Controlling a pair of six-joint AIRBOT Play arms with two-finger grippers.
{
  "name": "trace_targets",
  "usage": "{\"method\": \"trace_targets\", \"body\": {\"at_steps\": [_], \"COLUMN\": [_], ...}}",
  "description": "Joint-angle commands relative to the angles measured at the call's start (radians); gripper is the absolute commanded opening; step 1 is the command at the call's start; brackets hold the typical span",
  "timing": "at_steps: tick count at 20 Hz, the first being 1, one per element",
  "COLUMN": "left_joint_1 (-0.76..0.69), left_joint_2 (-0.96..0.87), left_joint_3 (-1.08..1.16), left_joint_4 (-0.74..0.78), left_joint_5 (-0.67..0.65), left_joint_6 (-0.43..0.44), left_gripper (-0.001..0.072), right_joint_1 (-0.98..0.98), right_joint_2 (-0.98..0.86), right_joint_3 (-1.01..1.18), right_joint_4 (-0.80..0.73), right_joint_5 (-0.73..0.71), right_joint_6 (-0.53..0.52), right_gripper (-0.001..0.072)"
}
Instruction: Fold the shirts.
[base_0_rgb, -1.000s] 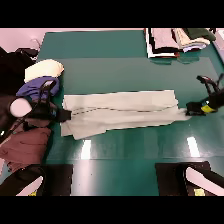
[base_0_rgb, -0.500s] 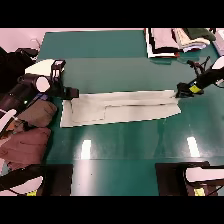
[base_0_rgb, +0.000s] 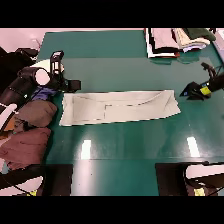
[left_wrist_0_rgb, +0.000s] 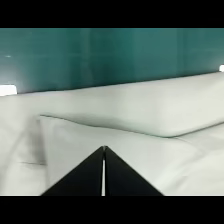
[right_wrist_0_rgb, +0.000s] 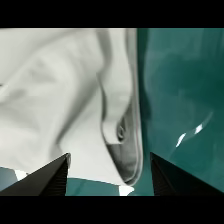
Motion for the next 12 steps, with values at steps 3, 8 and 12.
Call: {"method": "trace_targets", "body": {"at_steps": [3, 8, 12], "left_joint_1": [-0.047, -0.181, -0.236], "left_joint_2": [-0.024, -0.108, -0.230], "left_joint_3": [0.007, 0.009, 0.065], "left_joint_4": [-0.164, -0.211, -0.300], "left_joint_5": [0.012, 0.066, 0.142], "left_joint_6": [0.046, 0.043, 0.044], "left_gripper": [0.0024, 0.0023, 0.0022], "right_joint_1": [-0.072, 0.046, 0.084], "right_joint_2": [-0.080, -0.127, -0.029], "right_joint_3": [-0.182, -0.203, -0.121], "right_joint_4": [0.209, 0.274, 0.284], "right_joint_5": [-0.039, -0.159, -0.128], "right_joint_6": [-0.116, -0.150, -0.182], "right_gripper": [0.0580, 0.0267, 0.0015]}}
